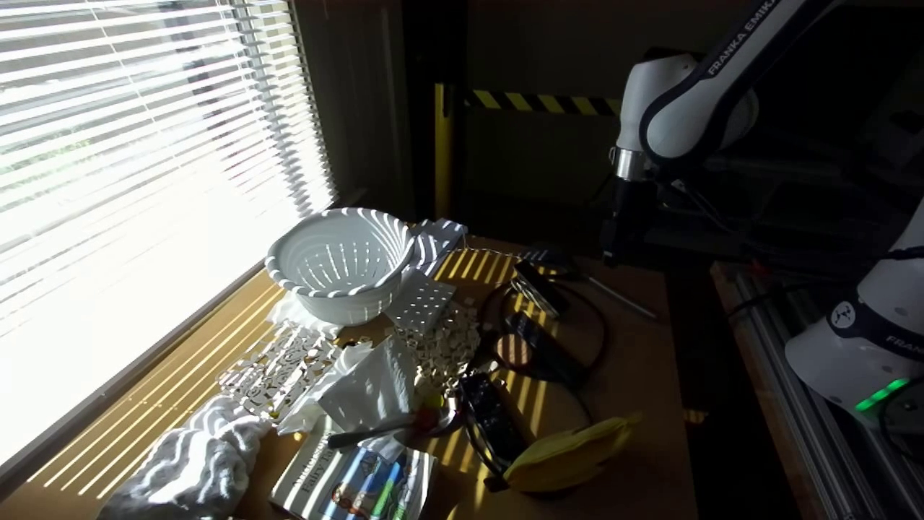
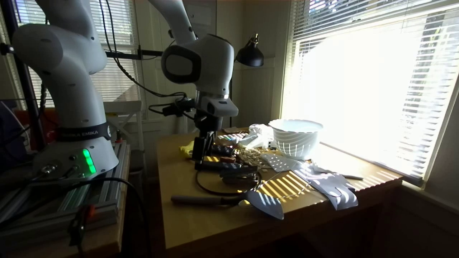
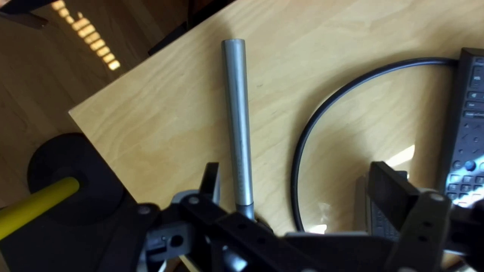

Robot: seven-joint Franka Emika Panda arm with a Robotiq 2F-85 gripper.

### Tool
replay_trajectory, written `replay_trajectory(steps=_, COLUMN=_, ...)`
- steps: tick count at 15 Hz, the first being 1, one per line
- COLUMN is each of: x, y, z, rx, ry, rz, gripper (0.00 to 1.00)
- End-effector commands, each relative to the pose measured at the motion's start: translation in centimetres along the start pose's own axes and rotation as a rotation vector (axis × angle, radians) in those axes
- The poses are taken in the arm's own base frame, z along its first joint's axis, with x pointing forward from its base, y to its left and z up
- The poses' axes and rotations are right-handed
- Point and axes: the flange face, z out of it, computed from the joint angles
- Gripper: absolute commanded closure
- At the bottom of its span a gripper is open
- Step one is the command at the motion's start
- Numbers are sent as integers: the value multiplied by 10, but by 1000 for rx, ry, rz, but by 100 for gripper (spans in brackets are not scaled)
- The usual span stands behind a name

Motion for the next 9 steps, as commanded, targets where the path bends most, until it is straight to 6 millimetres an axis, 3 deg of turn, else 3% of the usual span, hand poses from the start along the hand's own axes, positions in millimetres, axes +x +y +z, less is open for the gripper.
replay_trajectory(steps=1, x=32, y=5, z=35, rx=13, ry=-2, rz=74, gripper=0)
replay_trajectory(steps=7, x=83, y=23, z=74, rx=-74, ry=25, rz=192, gripper=0)
replay_trajectory(steps=8, x=65, y=20, z=54, rx=-31, ry=23, rz=159, gripper=0)
replay_trajectory(steps=9, x=69, y=21, z=61, rx=-39, ry=18, rz=164, gripper=0)
